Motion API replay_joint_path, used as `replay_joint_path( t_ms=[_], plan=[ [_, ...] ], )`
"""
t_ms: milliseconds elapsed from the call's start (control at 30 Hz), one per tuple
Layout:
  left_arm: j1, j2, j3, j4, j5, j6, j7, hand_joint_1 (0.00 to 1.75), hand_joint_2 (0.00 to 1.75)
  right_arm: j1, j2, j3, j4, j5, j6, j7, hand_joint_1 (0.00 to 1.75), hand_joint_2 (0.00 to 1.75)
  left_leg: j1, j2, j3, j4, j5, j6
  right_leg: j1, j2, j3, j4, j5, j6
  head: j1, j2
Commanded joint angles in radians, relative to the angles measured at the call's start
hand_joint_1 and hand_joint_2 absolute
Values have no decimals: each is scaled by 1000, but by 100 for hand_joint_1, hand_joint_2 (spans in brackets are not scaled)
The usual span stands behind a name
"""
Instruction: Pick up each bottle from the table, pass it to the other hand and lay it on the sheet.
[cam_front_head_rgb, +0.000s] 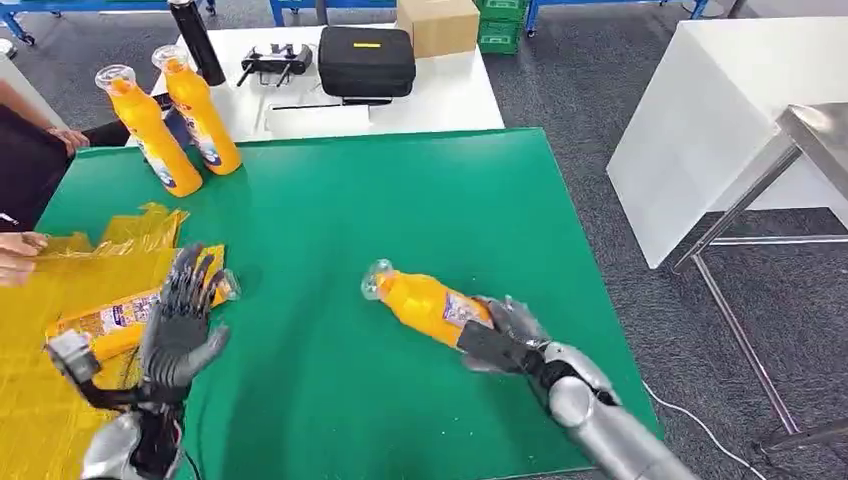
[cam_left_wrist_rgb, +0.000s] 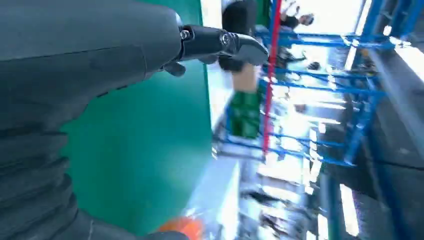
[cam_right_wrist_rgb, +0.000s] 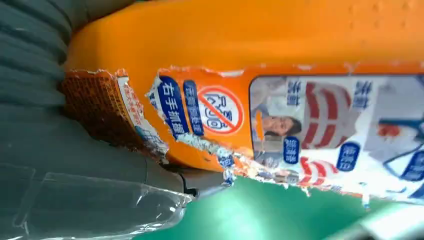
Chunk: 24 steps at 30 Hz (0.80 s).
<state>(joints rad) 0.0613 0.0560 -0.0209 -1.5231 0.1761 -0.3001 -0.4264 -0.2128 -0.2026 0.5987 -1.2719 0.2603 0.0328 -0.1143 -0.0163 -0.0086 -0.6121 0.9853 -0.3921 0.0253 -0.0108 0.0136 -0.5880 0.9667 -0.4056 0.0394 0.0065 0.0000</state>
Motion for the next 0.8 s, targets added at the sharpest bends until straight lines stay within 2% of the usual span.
replay_joint_path(
  t_ms=[33,67,233,433,633,800],
  plan=[
    [144,-63,-67,-135,17,-24,-16,0,175,108,129,-87,-232,-67,33,-56,175,175,1,-4,-2,2,-3,-3,2,-6,0,2,-5,-3,1,0],
    [135,-64,-69,-134,18,-21,-14,0,175,87,142,-67,-210,-68,34,-56,175,175,2,-5,-7,2,-1,-2,2,-6,-4,1,-3,-3,1,0],
    [100,-56,-97,-116,-3,-22,-2,0,175,13,195,3,-116,-80,39,-46,175,175,3,-2,-6,2,-2,-3,2,-3,-4,1,-3,-4,0,0],
    [94,-51,-109,-107,-6,-27,-2,0,175,-2,205,24,-92,-83,40,-41,175,175,2,-5,-6,0,0,-2,2,-5,-3,0,-2,-3,1,0],
    [62,-37,-145,-82,-66,-9,-13,0,175,-76,249,92,12,-95,43,-10,175,175,2,-4,-6,0,0,-2,1,-4,-3,0,-2,-3,1,0],
    [62,-37,-145,-82,-66,-9,-13,0,175,-76,249,92,12,-95,43,-10,175,175,2,-6,-6,0,0,-2,1,-7,-3,0,-2,-3,1,0]
  ],
)
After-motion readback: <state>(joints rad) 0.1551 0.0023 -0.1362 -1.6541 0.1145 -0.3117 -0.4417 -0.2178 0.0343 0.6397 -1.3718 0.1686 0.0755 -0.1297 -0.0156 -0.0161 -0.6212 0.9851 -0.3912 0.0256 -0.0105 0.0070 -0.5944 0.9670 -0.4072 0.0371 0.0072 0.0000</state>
